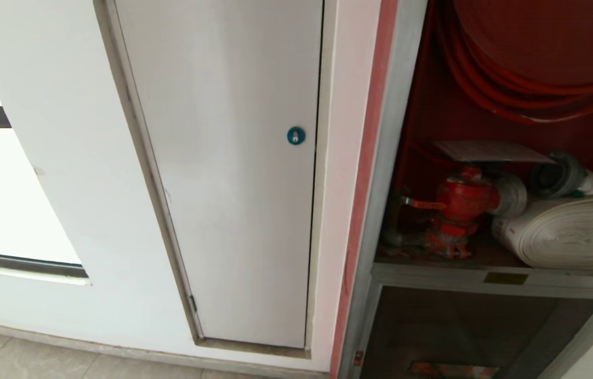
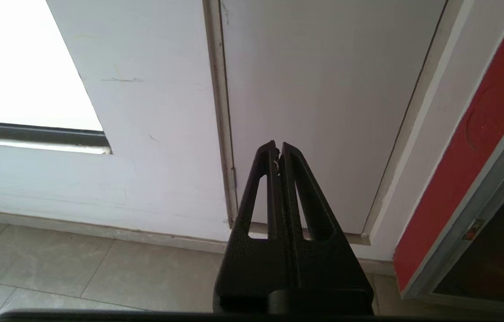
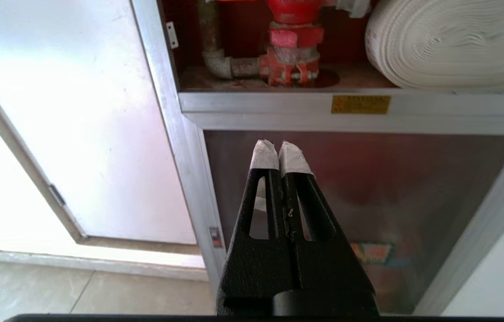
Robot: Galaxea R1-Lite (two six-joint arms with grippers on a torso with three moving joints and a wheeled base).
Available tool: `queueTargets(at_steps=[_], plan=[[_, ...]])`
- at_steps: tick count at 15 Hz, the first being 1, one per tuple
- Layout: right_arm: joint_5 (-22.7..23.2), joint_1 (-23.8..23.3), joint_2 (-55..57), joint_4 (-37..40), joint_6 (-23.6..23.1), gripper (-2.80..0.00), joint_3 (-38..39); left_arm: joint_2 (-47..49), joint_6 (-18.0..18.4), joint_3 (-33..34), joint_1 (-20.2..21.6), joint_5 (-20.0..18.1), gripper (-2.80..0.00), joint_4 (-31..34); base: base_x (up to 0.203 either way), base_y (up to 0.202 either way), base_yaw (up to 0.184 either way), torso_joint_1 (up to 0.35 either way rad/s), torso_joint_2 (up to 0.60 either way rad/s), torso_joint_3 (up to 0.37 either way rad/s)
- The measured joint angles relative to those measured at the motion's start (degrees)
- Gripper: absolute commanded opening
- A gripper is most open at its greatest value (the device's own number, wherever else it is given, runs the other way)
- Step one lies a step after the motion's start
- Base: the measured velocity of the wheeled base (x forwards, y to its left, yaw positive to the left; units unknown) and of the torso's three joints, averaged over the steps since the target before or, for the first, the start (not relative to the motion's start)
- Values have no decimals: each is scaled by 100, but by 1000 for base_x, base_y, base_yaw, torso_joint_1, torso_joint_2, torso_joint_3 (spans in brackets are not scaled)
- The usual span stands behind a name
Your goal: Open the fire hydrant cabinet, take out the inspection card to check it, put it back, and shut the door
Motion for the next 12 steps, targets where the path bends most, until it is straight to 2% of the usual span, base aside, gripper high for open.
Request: queueTargets(at_steps=[12], plan=[[-2, 0, 0, 1, -5, -280, 0, 0, -2, 0, 0, 0, -280, 0, -196, 0, 0, 1, 2, 3]])
